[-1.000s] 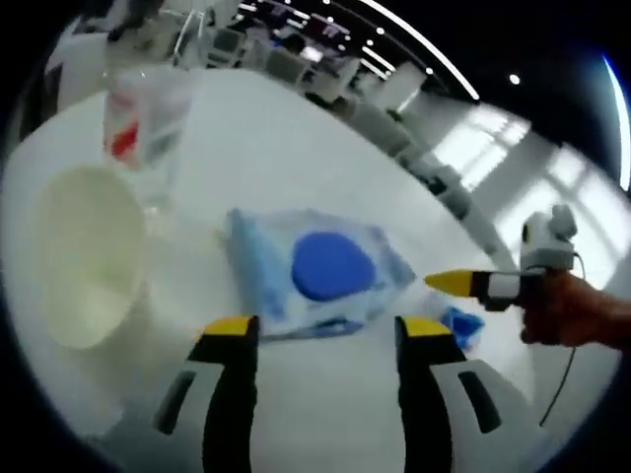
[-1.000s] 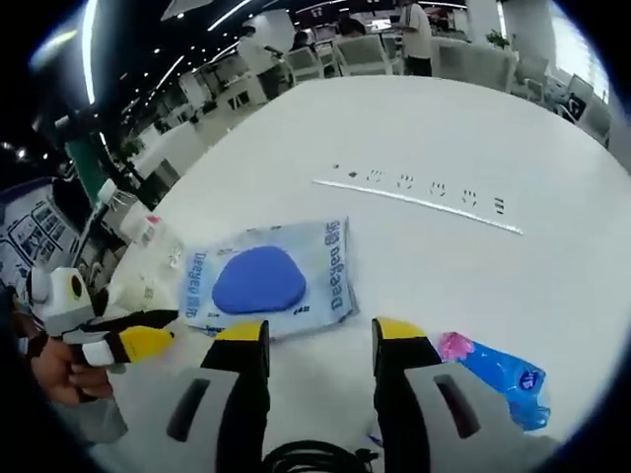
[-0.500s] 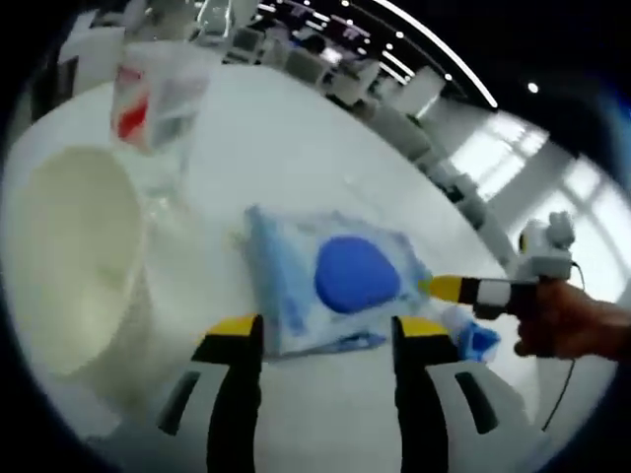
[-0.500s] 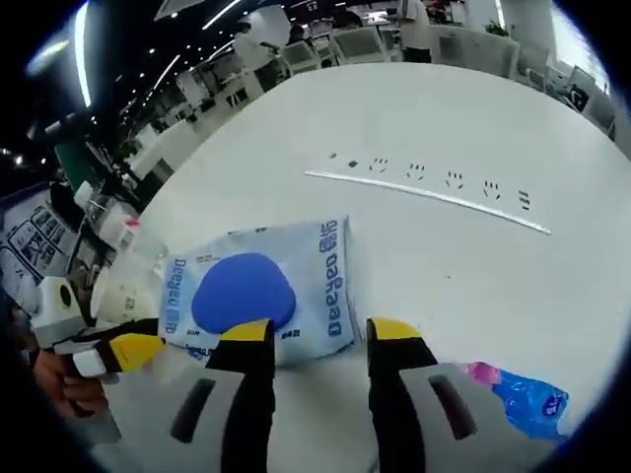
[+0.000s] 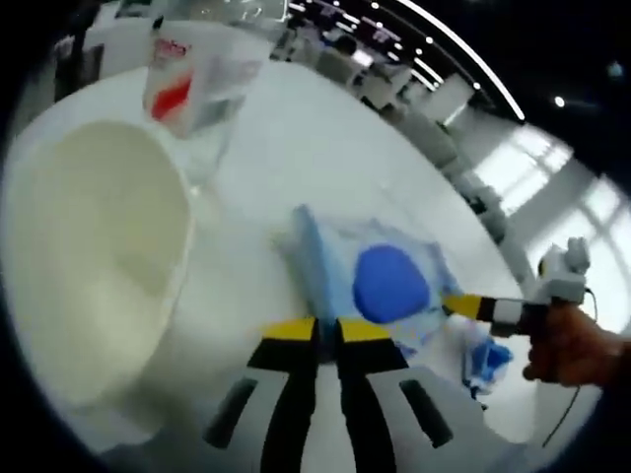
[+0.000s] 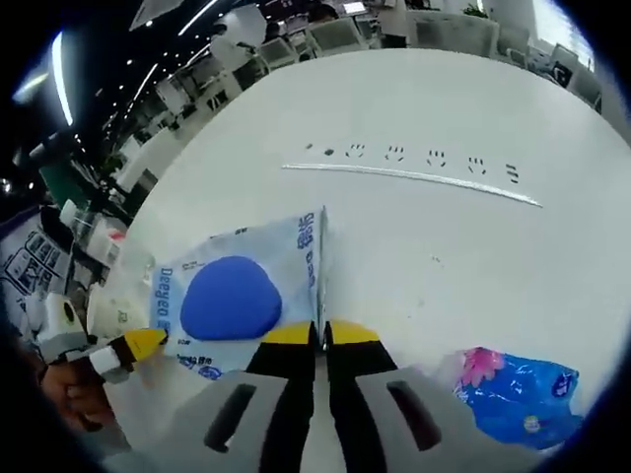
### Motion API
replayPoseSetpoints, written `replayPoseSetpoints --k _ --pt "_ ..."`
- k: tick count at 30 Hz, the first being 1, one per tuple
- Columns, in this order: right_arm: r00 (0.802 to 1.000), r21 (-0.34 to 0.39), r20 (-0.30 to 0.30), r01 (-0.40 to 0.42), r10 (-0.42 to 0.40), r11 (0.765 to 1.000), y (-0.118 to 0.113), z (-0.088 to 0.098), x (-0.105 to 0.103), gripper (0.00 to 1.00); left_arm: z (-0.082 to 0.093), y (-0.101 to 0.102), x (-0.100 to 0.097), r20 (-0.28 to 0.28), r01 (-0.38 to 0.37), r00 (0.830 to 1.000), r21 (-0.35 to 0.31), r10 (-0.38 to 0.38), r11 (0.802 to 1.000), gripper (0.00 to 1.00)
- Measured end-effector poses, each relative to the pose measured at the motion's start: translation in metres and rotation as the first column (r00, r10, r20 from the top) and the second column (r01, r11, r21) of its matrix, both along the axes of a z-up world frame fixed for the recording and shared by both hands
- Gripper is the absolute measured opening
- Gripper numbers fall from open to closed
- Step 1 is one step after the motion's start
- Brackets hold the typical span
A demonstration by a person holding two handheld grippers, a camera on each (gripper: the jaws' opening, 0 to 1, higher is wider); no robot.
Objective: Arrange the tabletop items into an orderly group along one side of the table until the central work area is clear of visible clutter.
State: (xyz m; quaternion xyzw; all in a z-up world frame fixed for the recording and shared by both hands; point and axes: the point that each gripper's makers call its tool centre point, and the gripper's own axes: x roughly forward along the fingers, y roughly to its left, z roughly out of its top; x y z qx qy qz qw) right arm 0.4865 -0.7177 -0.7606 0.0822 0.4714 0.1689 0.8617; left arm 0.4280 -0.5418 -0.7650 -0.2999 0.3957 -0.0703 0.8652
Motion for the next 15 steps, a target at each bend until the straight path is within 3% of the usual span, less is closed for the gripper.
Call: replayPoseSetpoints --k 12,15 --pt "0.998 0.018 0.069 0.001 -0.002 1.0 -0.004 0.031 -0.014 0.01 0.023 0.005 0.017 0.05 0.048 0.997 0.048 -0.051 0.998 0.01" --pt "0.995 0.044 0.095 0.036 -0.04 0.998 -0.003 0.04 -0.024 0.01 0.027 0.005 0.021 0.066 0.078 0.994 0.061 -0.082 0.995 0.01"
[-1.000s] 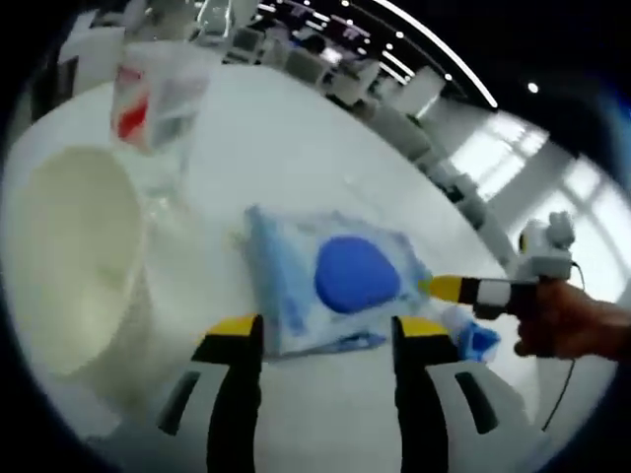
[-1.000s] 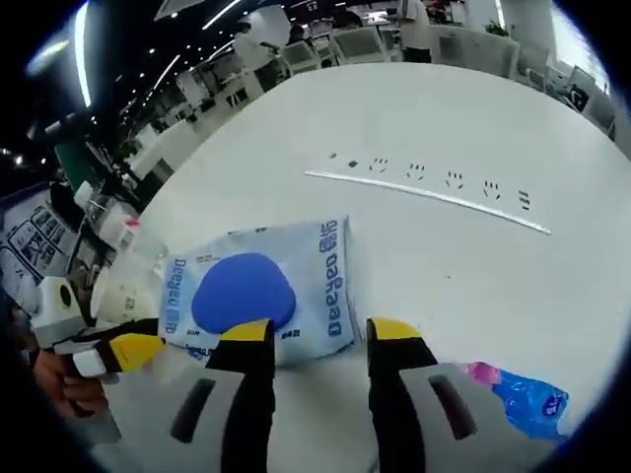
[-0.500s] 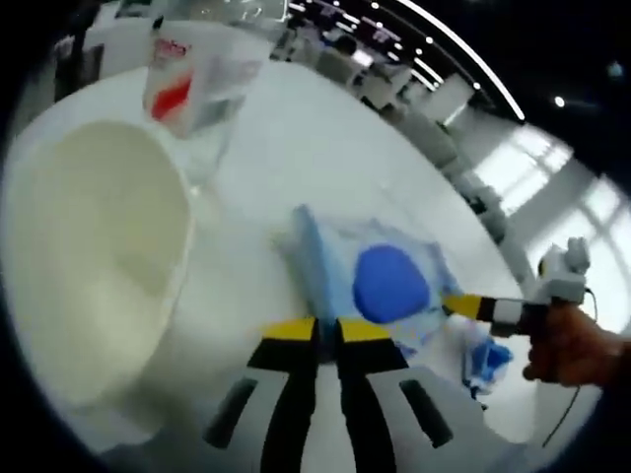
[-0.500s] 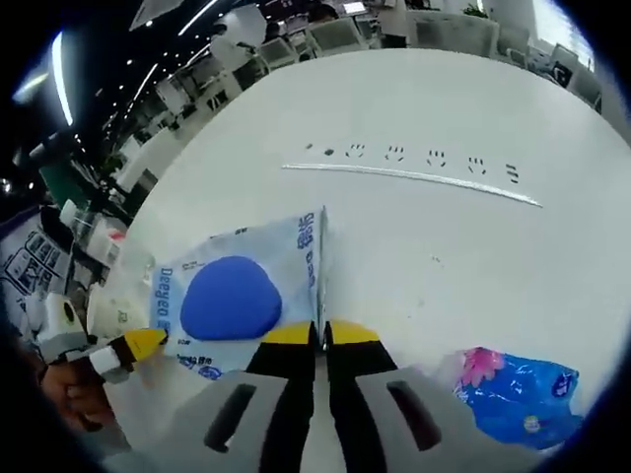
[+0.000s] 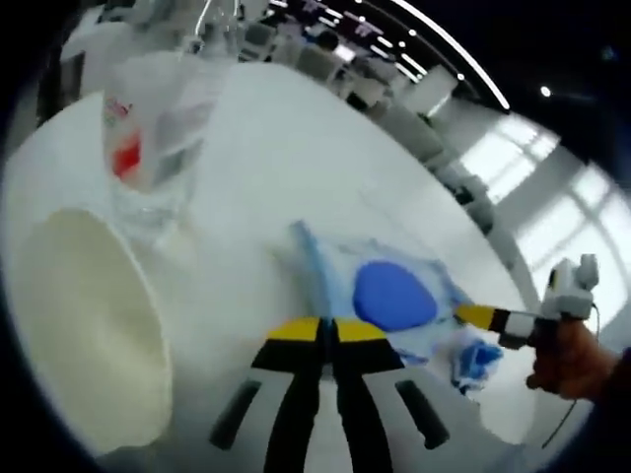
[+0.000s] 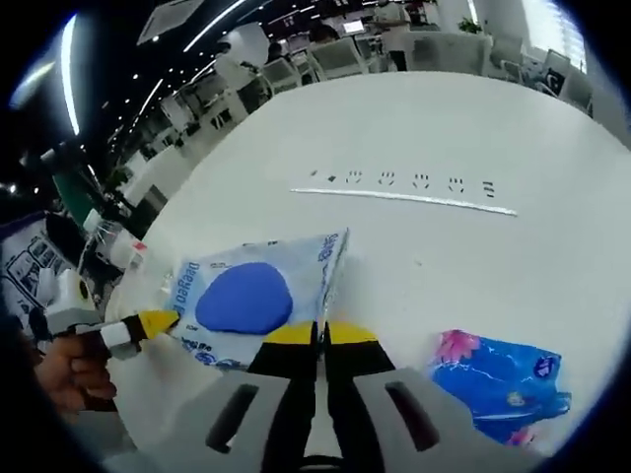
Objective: Arrange the tabletop items into an orderly group along one side of the table until the central work area is clear of visible clutter.
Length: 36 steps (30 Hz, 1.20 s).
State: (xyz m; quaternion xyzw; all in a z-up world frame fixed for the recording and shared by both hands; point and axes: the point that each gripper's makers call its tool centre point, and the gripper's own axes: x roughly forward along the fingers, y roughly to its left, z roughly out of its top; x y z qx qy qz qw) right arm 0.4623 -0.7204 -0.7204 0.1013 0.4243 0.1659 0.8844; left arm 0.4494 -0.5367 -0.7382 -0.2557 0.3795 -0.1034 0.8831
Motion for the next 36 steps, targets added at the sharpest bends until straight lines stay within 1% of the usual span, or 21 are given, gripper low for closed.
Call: replayPoseSetpoints --k 2,3,5,10,12,15,19,24,30,33,36 --pt "0.998 0.013 0.02 0.052 -0.052 0.999 -0.001 0.006 -0.006 0.01 0.001 -0.002 0.003 -0.005 0.007 1.0 -0.022 -0.007 1.0 0.01" --pt "0.998 0.022 0.022 0.062 -0.062 0.998 -0.001 0.007 -0.01 0.01 0.002 -0.002 0.004 -0.006 0.007 1.0 -0.026 -0.007 1.0 0.01" --pt "0.996 0.035 0.022 0.082 -0.083 0.996 0.0 0.008 -0.016 0.01 0.004 -0.002 0.007 -0.003 0.02 1.0 -0.016 -0.02 1.0 0.01" --pt "0.993 0.054 0.007 0.116 -0.116 0.992 -0.005 0.001 -0.027 0.01 0.013 -0.004 0.015 0.019 0.042 0.999 -0.001 -0.042 0.999 0.01" --pt "0.991 0.059 0.007 0.13 -0.131 0.99 -0.008 0.0 -0.029 0.01 0.013 -0.008 0.018 0.024 0.054 0.998 0.005 -0.054 0.999 0.01" --pt "0.992 0.047 0.008 0.129 -0.13 0.99 -0.01 -0.004 -0.035 0.01 0.013 -0.01 0.018 0.027 0.06 0.998 0.008 -0.06 0.998 0.01" --pt "0.989 0.047 -0.001 0.145 -0.145 0.988 -0.016 -0.012 -0.04 0.01 0.012 -0.014 0.01 0.028 0.075 0.997 0.023 -0.075 0.997 0.01" --pt "0.988 0.035 -0.023 0.152 -0.151 0.988 -0.019 -0.019 -0.046 0.01 0.007 -0.019 0.011 0.029 0.085 0.996 0.038 -0.086 0.996 0.02" --pt "0.989 0.026 -0.045 0.142 -0.141 0.99 -0.017 -0.027 -0.051 0.01 0.002 -0.016 0.01 0.016 0.083 0.996 0.055 -0.084 0.995 0.03" --pt "0.989 0.022 -0.045 0.145 -0.144 0.989 -0.015 -0.031 -0.054 0.01 -0.003 -0.014 0.01 0.003 0.068 0.998 0.055 -0.068 0.996 0.04" --pt "0.984 0.028 -0.071 0.164 -0.162 0.986 -0.014 -0.039 -0.061 0.01 -0.006 -0.013 0.009 -0.008 0.064 0.998 0.06 -0.064 0.996 0.05"
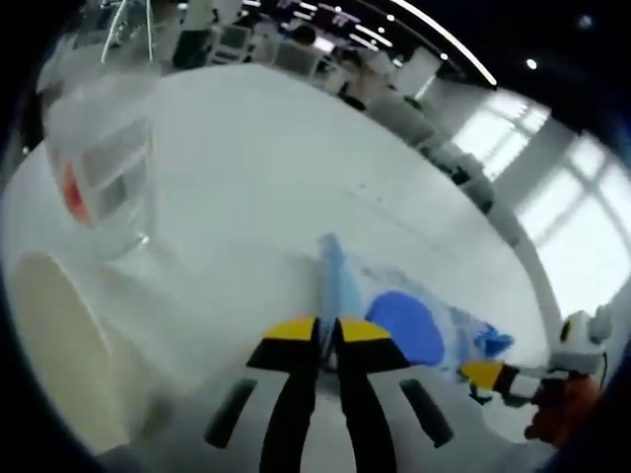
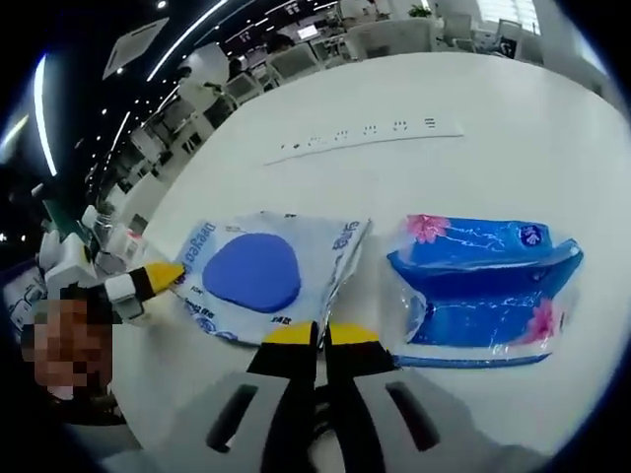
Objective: Arrange the tabletop items into an orderly group along one side of the table until the central work area is clear of visible clutter.
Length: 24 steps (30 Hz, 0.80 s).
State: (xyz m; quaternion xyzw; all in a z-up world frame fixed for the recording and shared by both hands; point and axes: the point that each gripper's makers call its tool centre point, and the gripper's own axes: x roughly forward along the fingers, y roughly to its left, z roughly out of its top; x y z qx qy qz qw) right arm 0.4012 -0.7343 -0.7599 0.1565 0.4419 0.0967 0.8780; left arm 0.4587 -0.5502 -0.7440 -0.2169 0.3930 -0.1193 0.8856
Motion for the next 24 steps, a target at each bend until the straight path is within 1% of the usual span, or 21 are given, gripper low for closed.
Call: replayPoseSetpoints --k 4,6,13,17,19,21,22,24 --pt "1.0 0.026 -0.003 0.027 -0.027 0.999 0.0 -0.002 -0.001 0.01 0.0 0.0 0.001 0.003 -0.005 1.0 -0.009 0.005 1.0 0.05" --pt "0.999 0.027 -0.004 0.034 -0.034 0.999 -0.001 -0.003 -0.002 0.01 -0.004 0.001 0.0 -0.003 -0.005 1.0 -0.014 0.005 1.0 0.06" --pt "0.999 0.016 -0.003 0.034 -0.034 0.999 -0.004 -0.005 -0.003 0.01 -0.012 0.001 -0.003 -0.018 -0.01 1.0 -0.009 0.01 1.0 0.06" --pt "1.0 0.003 -0.001 0.027 -0.027 1.0 -0.005 -0.005 -0.003 0.02 -0.012 0.0 -0.003 -0.02 -0.014 1.0 -0.012 0.014 1.0 0.07" --pt "1.0 -0.005 -0.01 0.024 -0.024 1.0 -0.006 -0.006 -0.005 0.04 -0.012 0.0 -0.002 -0.019 -0.015 1.0 -0.014 0.015 1.0 0.08" --pt "0.999 0.01 -0.042 0.014 -0.014 1.0 -0.002 -0.008 -0.01 0.06 -0.014 0.0 -0.005 -0.038 -0.012 0.999 -0.015 0.012 1.0 0.11" --pt "0.999 0.01 -0.044 0.012 -0.012 1.0 -0.002 -0.008 -0.01 0.09 -0.014 0.0 -0.005 -0.038 -0.016 0.999 -0.019 0.015 1.0 0.13" --pt "0.999 0.002 -0.038 0.012 -0.011 1.0 -0.002 -0.006 -0.011 0.11 -0.016 0.001 -0.006 -0.038 -0.01 0.999 -0.01 0.01 1.0 0.16"
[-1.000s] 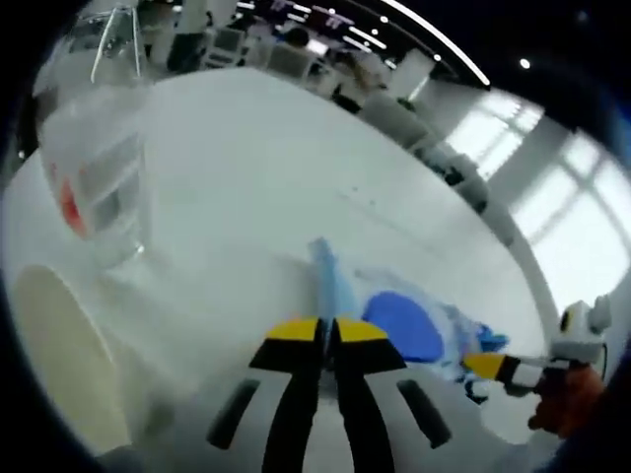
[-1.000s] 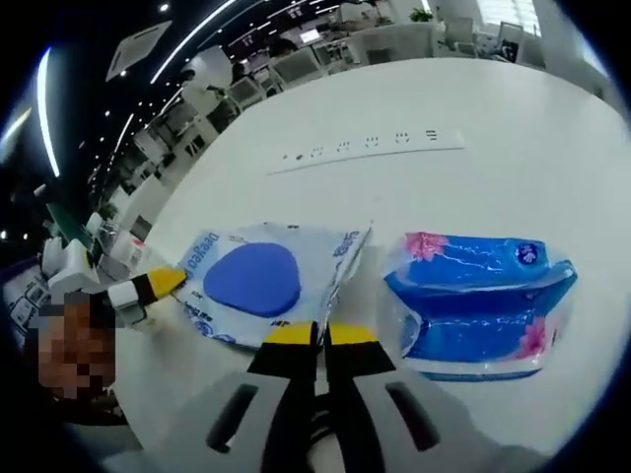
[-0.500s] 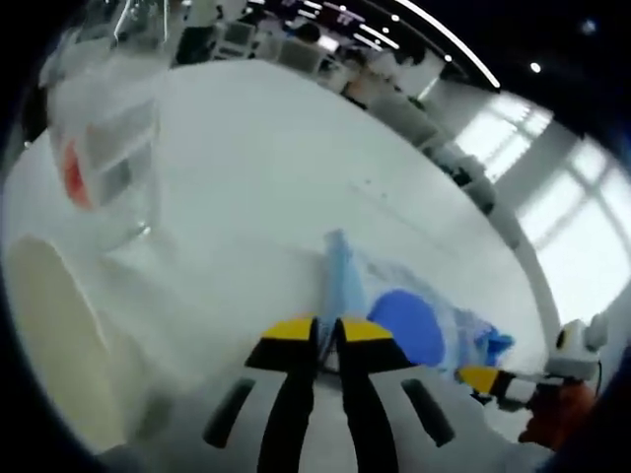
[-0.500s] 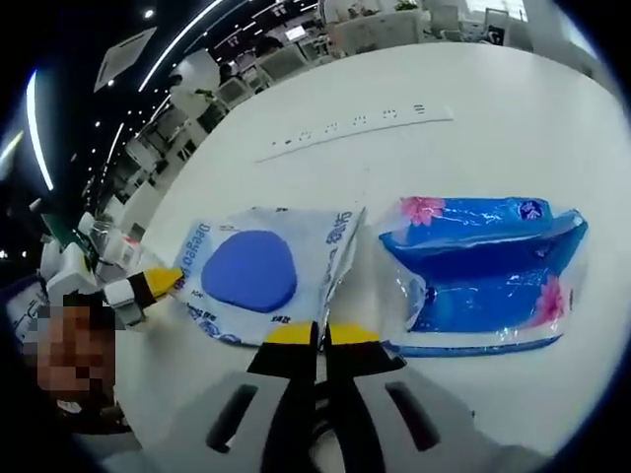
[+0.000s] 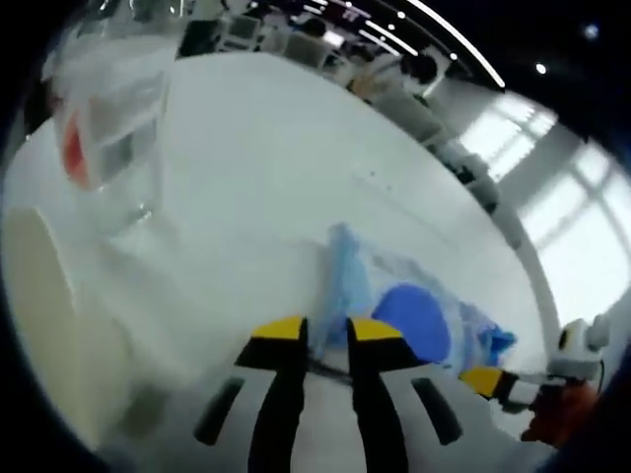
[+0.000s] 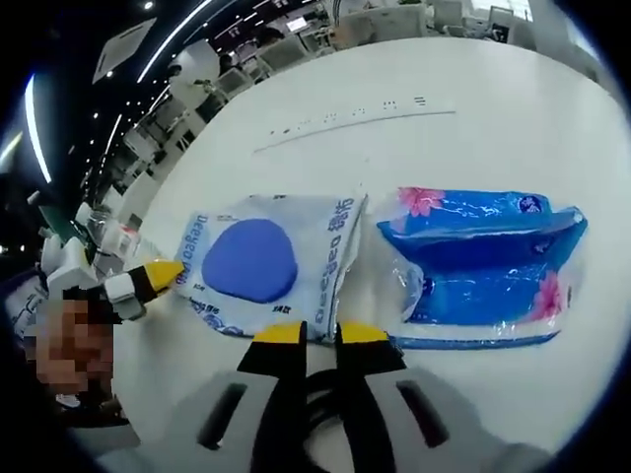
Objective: Arrange the tabletop items into an orderly group along one side of the table until the central work area is clear of visible clutter.
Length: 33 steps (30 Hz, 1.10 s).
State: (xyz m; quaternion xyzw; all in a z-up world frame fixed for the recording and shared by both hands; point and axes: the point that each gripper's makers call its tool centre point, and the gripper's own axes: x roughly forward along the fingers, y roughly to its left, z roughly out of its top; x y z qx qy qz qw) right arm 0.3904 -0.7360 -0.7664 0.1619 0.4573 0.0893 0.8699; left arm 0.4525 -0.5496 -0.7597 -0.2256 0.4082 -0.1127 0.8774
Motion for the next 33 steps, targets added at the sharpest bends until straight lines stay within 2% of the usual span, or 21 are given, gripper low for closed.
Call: replayPoseSetpoints --k 6,15,21,24,29,33 --pt "1.0 -0.016 -0.002 0.0 0.0 1.0 0.004 0.004 -0.003 0.2 0.0 -0.002 -0.008 -0.014 0.019 1.0 0.002 -0.019 1.0 0.23" --pt "1.0 -0.019 0.004 0.015 -0.015 1.0 0.003 0.012 -0.013 0.23 0.006 -0.002 -0.022 -0.027 0.023 0.999 0.004 -0.023 1.0 0.28" --pt "0.999 -0.016 0.012 0.031 -0.031 0.999 0.004 0.02 -0.019 0.24 0.01 -0.004 -0.037 -0.062 0.024 0.998 -0.029 -0.025 0.999 0.45" --pt "0.999 -0.035 0.021 0.031 -0.03 0.999 0.005 0.024 -0.025 0.24 0.011 -0.004 -0.044 -0.067 0.043 0.997 -0.021 -0.044 0.999 0.47" --pt "0.999 -0.021 0.019 0.03 -0.029 0.999 0.011 0.027 -0.035 0.28 0.02 -0.005 -0.054 -0.039 0.092 0.995 -0.02 -0.093 0.996 0.49" --pt "0.999 -0.025 0.034 0.041 -0.04 0.999 0.013 0.031 -0.044 0.31 0.024 -0.006 -0.062 -0.017 0.138 0.99 -0.007 -0.138 0.99 0.57"
